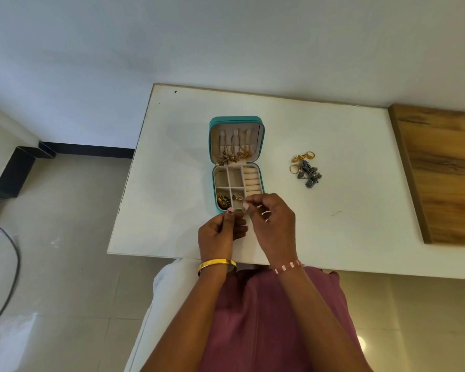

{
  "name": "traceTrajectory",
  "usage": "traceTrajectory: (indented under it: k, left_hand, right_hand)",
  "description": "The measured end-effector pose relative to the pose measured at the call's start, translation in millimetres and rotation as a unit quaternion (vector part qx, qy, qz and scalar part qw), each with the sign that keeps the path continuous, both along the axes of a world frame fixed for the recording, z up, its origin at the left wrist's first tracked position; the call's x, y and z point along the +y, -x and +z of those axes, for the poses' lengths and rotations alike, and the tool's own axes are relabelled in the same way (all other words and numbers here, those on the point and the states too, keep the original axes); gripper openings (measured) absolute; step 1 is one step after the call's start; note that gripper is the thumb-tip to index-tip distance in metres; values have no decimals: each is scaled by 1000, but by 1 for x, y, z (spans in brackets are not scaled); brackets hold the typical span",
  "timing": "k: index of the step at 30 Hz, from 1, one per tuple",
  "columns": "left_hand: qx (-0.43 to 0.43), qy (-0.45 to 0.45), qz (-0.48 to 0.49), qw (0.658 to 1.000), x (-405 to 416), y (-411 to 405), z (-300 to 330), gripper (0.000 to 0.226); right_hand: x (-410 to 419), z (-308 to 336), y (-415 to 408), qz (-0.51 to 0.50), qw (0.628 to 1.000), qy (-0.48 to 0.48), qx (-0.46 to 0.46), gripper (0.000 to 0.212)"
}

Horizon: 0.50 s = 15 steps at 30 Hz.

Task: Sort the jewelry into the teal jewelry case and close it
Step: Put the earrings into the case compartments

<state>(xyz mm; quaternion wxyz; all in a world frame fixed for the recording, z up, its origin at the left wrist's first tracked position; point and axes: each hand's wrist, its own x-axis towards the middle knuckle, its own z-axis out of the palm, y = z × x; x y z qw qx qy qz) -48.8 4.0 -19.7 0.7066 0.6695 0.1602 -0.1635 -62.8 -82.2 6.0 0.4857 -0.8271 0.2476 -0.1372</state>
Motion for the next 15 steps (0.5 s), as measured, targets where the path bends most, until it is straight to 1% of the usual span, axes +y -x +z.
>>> traceTrajectory:
  k: [2, 5, 10, 13, 15]
  left_hand:
    - [21, 18, 39, 999, 1, -2, -2, 27]
    - [51, 47, 81, 994, 2, -4, -4, 29]
    - [52, 46, 79, 994, 1, -4, -4, 28]
    - [43, 30, 69, 996, 1, -3, -5, 27]
    - [29, 11, 51, 998, 0, -1, -6, 26]
  right_hand:
    - [-5, 0, -11, -2, 1000, 11, -2, 10]
    - [-9, -7, -26, 31, 996, 78, 33, 11]
    - [-9, -17, -30, 95, 974, 187, 90, 17]
    - [-8, -18, -26, 104, 971, 201, 79, 19]
    - [-10, -17, -23, 87, 978, 178, 66, 20]
